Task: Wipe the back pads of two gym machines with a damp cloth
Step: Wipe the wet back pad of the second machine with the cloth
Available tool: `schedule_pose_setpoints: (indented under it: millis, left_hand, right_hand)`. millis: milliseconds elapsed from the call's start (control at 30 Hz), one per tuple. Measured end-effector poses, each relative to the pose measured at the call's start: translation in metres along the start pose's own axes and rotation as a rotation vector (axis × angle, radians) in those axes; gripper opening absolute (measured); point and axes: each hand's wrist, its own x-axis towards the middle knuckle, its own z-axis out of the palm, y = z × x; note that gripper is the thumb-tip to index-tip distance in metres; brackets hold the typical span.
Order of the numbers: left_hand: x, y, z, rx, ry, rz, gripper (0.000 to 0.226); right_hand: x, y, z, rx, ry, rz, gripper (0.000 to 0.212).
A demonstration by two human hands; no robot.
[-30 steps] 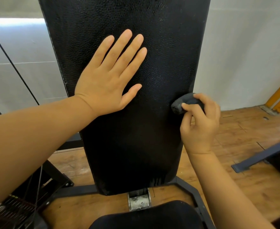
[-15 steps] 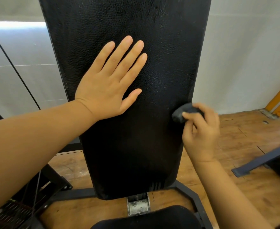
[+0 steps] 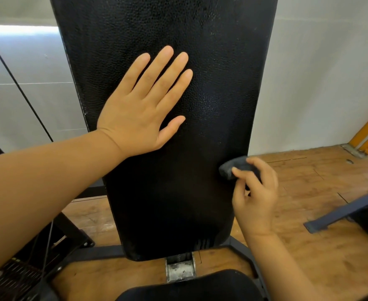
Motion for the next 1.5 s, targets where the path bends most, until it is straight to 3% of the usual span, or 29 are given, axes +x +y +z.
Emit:
schedule_pose_setpoints:
  millis: [367,467,667,900,1033,1267,1500]
  left_hand:
    - [0.000,0.000,-0.001,0.009,-0.003,0.001,0.065]
    - [0.000,0.000,-0.001,0.010,-0.012,0.005,0.065]
    - [-0.001,0.000,-0.002,-0.015,-0.027,0.002,0.065]
    - [-0.001,0.000,-0.002,-0.009,-0.015,0.012,0.066]
    - [-0.002,-0.002,-0.001,-0.014,-0.016,0.058,0.067]
    - [-0.006,-0.002,0.005,-0.063,-0.044,0.303,0.069]
    - [-0.006,-0.002,0.005,-0.061,-0.042,0.309,0.070]
  right_hand:
    - [0.003,0.001,0.005,0.040,0.109,0.022,0.021]
    - [-0.036,0.014,0.005,0.009,0.047,-0.019,0.021]
    - [-0.098,0.027,0.002,-0.055,-0.109,0.077,0.026]
    - [-0.051,0.010,0.008,0.009,0.052,0.026,0.020]
    - [-0.070,0.009,0.010,-0.030,0.041,0.013,0.032]
    - [-0.117,0.005,0.008,-0.184,-0.106,0.117,0.026]
    - [-0.105,-0.010,0.006,-0.168,-0.076,0.163,0.024]
